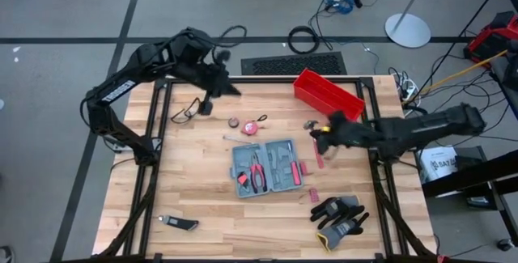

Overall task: Prefit tool cases
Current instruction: Put the hammer into the toolbox

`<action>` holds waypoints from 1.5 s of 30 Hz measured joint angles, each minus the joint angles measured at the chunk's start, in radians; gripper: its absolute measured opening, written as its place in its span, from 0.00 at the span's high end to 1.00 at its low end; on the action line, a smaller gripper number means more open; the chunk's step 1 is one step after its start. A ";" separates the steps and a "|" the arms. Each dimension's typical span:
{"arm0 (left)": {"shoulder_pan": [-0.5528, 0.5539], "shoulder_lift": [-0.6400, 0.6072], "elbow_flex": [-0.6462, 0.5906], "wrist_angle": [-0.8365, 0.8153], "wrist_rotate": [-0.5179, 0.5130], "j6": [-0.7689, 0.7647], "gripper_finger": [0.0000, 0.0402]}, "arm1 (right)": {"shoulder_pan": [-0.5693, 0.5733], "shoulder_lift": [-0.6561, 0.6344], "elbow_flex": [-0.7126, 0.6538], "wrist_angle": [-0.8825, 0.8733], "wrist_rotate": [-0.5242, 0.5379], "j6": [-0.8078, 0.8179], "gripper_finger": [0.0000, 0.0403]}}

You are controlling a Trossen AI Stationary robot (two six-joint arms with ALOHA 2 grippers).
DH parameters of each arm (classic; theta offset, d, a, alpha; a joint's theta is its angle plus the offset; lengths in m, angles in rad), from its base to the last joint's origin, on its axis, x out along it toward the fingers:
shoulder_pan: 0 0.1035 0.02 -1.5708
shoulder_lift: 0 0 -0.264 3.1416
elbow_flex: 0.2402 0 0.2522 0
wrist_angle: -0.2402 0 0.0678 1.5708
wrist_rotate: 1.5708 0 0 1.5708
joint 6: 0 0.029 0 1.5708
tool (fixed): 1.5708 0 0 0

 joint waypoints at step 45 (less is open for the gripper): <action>-0.341 0.487 -0.696 1.958 0.632 -0.881 0.65 | 0.319 0.294 -0.088 1.330 -0.146 -0.935 0.94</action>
